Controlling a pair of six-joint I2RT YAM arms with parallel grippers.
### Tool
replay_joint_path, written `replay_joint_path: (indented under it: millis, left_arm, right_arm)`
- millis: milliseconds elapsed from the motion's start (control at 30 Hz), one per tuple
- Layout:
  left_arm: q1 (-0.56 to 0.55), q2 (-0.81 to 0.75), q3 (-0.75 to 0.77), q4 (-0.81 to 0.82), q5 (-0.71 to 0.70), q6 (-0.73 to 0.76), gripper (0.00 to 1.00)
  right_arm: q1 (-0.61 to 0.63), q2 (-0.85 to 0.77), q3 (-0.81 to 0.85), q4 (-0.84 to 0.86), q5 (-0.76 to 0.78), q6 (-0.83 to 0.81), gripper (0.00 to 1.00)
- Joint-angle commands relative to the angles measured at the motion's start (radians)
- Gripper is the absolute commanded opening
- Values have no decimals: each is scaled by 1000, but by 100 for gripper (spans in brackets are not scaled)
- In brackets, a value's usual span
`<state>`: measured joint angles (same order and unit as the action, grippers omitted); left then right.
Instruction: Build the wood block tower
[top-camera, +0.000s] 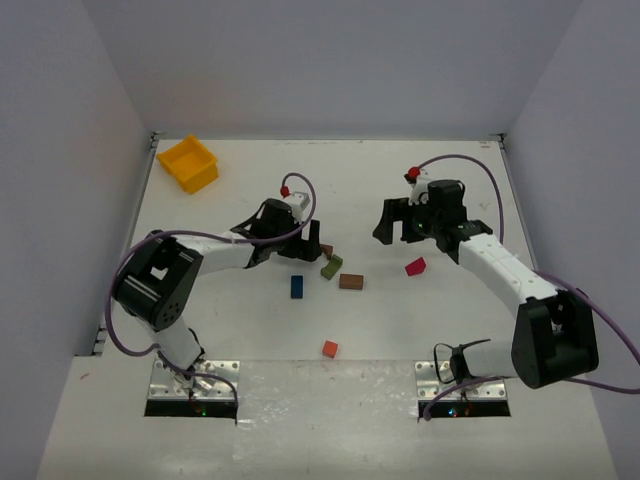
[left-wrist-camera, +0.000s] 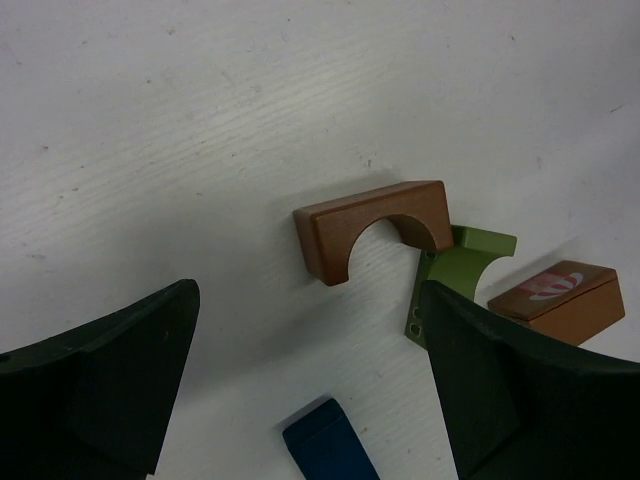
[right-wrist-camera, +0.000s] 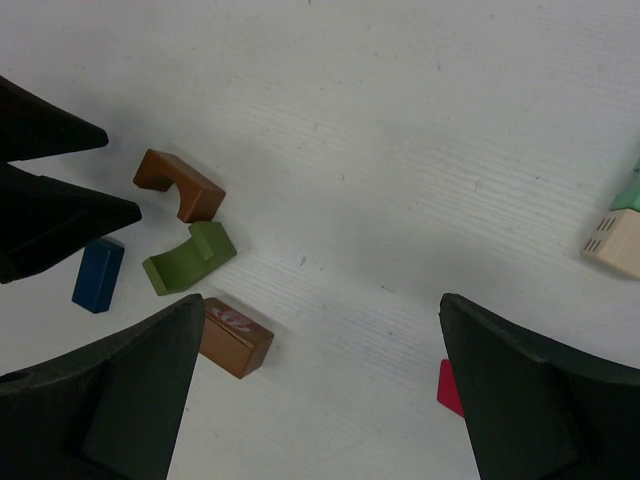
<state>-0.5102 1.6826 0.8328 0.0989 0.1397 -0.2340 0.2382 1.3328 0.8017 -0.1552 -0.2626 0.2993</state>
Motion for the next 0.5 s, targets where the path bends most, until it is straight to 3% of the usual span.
replay_joint_path:
  millis: [0, 200, 467]
  left_arm:
    - [-7, 11, 56, -5, 44, 49, 87]
    - [-29, 91, 126, -39, 17, 74, 61]
    - [-46, 128, 164, -77, -52, 97, 46]
  right_arm:
    - [0, -37, -10, 74, 5, 8, 99]
    - [0, -43, -15, 75, 1, 10, 99]
    - [0, -68, -21, 60, 60, 6, 99]
